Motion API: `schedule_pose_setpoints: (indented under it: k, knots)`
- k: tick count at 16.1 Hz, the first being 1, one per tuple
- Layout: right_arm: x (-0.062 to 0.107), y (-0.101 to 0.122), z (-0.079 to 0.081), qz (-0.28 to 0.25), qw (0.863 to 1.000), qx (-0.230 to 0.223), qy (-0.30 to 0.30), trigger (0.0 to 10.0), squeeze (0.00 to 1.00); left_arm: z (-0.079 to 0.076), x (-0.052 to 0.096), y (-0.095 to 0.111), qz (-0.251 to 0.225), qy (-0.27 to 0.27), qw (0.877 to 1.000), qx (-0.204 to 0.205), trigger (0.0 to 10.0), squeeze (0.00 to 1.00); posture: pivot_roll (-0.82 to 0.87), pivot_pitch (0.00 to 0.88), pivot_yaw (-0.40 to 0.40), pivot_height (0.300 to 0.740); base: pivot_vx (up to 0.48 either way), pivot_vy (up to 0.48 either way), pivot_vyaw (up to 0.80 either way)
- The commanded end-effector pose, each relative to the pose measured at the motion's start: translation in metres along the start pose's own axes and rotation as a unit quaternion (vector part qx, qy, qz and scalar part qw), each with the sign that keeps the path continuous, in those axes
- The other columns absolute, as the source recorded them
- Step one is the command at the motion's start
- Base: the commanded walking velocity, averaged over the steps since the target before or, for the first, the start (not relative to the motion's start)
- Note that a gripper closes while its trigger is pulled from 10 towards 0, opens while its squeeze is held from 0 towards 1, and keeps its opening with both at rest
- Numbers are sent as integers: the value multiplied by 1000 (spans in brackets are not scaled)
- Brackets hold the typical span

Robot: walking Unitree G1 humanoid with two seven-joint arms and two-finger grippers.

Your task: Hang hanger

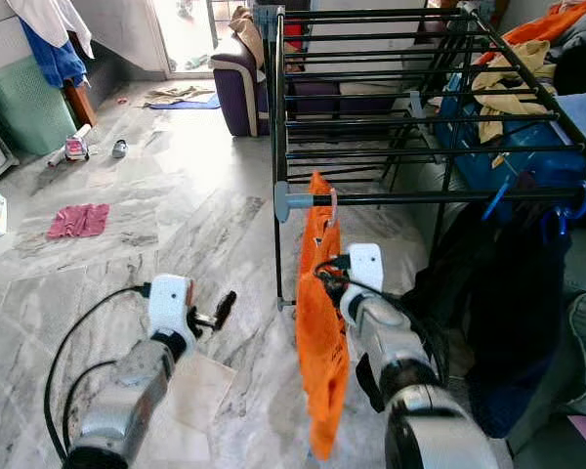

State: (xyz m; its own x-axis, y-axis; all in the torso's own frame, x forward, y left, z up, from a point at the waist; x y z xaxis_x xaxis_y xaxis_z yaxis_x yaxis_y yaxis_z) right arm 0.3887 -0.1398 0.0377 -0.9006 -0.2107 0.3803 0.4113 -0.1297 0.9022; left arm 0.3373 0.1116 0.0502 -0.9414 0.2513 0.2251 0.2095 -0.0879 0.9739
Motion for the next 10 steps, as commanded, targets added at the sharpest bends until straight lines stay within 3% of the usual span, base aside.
schedule_pose_setpoints:
  k: [1, 5, 10]
  knots:
    - [1, 12, -4, -25, 1000, 16, -8, 10000, 1000, 6, -1, 0, 4, 7, 1000, -2, 10000, 0, 56, 0, 12, 740, 0, 0, 0]
    - [19, 25, -22, -66, 996, 54, -27, 10000, 1000, -2, 5, -5, 8, -12, 1000, 13, 10000, 0, 30, 0, 15, 740, 0, 0, 0]
    - [43, 36, -24, -103, 992, 73, -20, 10000, 1000, 7, 6, -3, 8, 8, 1000, 8, 10000, 0, 9, 0, 14, 740, 0, 0, 0]
Point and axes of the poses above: a point about 5 cm out from each wrist's last joint towards the gripper, its own x axis pointing back from the gripper into the wrist, its own y axis along the axis of the wrist's last joint, z = x × y, the point moved 5 cm from there along -x, pointing out of the wrist towards the gripper, and after that the axes turned 5 degrees about -x, right-handed, at the moved point
